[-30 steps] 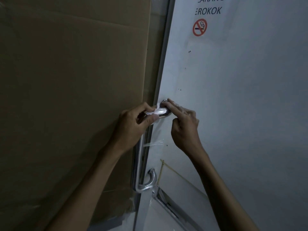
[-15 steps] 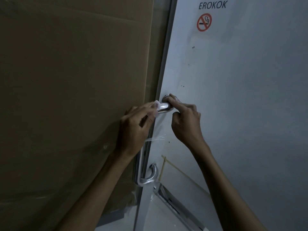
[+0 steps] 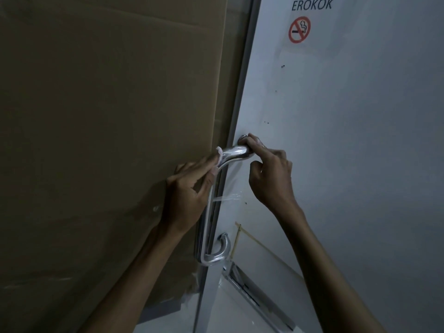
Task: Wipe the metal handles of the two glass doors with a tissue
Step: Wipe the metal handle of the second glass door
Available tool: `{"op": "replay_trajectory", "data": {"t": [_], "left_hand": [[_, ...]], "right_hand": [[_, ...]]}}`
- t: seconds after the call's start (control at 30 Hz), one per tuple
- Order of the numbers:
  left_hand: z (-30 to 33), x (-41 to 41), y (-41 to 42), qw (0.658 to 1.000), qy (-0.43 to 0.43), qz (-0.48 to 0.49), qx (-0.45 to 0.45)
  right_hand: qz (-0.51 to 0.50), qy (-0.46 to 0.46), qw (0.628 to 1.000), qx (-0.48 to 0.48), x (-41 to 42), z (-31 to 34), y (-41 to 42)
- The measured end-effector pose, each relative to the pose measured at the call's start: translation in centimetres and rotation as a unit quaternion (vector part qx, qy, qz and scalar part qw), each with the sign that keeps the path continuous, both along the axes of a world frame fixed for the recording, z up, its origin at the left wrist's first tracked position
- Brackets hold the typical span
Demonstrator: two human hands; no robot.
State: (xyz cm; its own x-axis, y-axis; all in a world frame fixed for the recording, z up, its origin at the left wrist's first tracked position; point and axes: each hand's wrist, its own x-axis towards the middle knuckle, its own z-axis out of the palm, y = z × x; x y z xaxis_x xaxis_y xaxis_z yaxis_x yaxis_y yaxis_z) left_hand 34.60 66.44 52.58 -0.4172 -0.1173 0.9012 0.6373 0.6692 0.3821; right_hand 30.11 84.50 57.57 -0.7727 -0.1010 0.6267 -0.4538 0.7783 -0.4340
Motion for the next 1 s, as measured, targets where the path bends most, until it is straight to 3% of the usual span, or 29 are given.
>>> {"op": "replay_trajectory", "data": {"t": [0.07,0.23,0.4,0.6,0.73,0.87,1.0], "left_hand": [[0.2,0.4,0.0,1.000,-0.005,0.000,-0.004],[0.4,0.3,-0.1,0.992,-0.064,-0.001,0.109],[0.3,-0.5,0.2,0.998,-0.002,0.061,0.016],[0.4,-0.1,0.5,1.000,-0.007,0.014,-0.003],[0.0,-0.1,-0.4,0.997,-0.063,0.004,0.033],[0.0,0.5,0.2,0.999,-0.038,-0.006,0.006],[-0.2,0.5,0.4,0.992,-0.095,-0.036,0.076]], "right_hand": [[-0.002,0.003,1.000,0.000,0.0,-0.1,0.0],[0.001,0.002,1.000,0.001,0.2,-0.1,0.1],[-0.001,0.005,1.000,0.003,0.2,0.0,0.0],[-0.005,0.012,1.000,0.012,0.1,-0.1,0.0],[-0.005,0.010,1.000,0.010,0.1,-0.2,0.0],[-0.002,0.014,1.000,0.007,0.0,-0.3,0.0],[0.004,0.013,1.000,0.000,0.1,-0.4,0.0]]}}
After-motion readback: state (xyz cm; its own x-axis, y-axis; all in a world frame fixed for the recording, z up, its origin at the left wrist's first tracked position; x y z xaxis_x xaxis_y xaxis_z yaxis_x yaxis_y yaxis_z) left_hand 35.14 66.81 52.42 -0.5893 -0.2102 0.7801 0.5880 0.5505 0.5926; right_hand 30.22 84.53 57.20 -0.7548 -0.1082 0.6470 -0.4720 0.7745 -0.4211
